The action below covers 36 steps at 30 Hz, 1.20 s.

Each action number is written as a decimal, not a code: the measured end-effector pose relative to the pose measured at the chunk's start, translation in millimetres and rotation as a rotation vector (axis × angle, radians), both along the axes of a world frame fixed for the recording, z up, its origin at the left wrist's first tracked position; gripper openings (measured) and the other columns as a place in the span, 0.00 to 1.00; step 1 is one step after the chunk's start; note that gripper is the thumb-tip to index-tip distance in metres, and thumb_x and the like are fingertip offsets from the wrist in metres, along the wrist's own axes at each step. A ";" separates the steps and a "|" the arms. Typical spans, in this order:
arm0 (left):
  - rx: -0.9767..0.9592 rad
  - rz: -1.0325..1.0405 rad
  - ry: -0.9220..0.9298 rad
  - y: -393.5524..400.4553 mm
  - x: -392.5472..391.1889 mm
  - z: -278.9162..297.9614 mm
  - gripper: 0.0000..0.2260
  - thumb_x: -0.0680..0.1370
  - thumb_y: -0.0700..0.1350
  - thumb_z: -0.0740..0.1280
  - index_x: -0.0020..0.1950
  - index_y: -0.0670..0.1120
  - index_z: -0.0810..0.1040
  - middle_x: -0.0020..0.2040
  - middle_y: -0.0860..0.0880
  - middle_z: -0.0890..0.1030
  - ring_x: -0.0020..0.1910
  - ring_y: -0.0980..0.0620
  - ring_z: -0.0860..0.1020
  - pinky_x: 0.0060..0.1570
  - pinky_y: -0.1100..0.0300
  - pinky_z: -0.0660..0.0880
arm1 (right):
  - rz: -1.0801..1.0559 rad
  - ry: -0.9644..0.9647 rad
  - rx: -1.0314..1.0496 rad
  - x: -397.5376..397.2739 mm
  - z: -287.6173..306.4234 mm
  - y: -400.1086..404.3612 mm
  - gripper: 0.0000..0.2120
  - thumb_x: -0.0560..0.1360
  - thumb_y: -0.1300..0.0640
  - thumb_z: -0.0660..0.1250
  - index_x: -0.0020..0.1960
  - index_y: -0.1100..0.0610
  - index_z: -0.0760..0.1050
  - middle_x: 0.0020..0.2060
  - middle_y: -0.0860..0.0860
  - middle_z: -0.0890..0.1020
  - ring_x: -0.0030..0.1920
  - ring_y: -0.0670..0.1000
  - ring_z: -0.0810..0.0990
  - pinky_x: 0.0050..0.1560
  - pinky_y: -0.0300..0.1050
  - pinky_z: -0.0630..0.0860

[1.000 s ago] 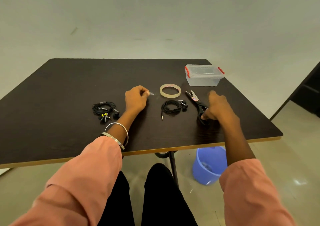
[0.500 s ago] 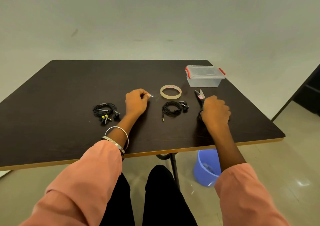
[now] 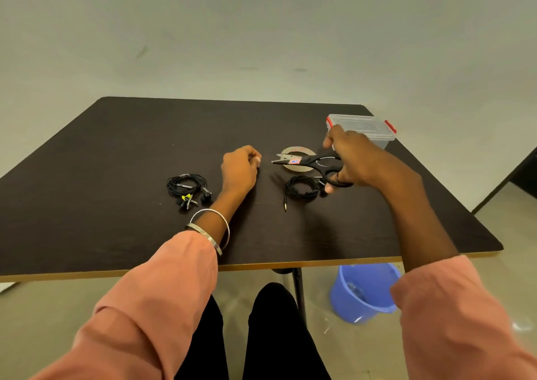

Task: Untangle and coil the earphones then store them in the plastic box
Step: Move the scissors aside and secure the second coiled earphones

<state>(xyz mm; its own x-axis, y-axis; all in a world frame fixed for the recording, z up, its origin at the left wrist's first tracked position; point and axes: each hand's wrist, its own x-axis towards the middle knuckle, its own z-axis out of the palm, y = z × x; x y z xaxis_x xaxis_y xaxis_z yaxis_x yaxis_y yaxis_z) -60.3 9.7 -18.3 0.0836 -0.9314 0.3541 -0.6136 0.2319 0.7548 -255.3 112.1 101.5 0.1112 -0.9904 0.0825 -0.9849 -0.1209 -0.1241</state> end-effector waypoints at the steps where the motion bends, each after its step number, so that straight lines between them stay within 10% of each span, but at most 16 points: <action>1: -0.005 0.003 -0.011 0.0 0.0 -0.4 0.07 0.79 0.38 0.63 0.48 0.45 0.81 0.41 0.49 0.83 0.40 0.55 0.78 0.45 0.64 0.71 | 0.020 0.077 -0.013 2.0 0.8 -3.8 0.31 0.63 0.59 0.79 0.59 0.58 0.66 0.51 0.59 0.75 0.49 0.58 0.75 0.50 0.53 0.76; 14: -0.091 -0.021 -0.054 4.0 -0.9 -0.6 0.08 0.79 0.38 0.63 0.50 0.43 0.81 0.44 0.46 0.84 0.44 0.47 0.81 0.47 0.53 0.78 | 0.147 0.544 -0.093 26.2 19.4 -27.9 0.26 0.68 0.62 0.74 0.61 0.61 0.66 0.55 0.60 0.74 0.56 0.61 0.72 0.56 0.53 0.69; 36: -0.099 -0.032 -0.006 1.9 0.3 -3.0 0.07 0.79 0.38 0.64 0.51 0.44 0.82 0.44 0.48 0.83 0.43 0.53 0.80 0.47 0.59 0.77 | 0.186 0.627 -0.138 38.0 19.9 -46.4 0.14 0.69 0.71 0.68 0.54 0.63 0.72 0.50 0.59 0.76 0.53 0.60 0.76 0.49 0.51 0.73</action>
<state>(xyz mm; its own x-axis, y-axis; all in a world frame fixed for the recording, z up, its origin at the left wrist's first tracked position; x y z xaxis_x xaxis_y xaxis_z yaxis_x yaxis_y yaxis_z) -60.0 11.6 -21.3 0.0518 -0.8940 0.4451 -0.6095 0.3247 0.7233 -217.3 65.7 121.3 0.3473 -0.9350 0.0715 -0.8266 -0.2692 0.4943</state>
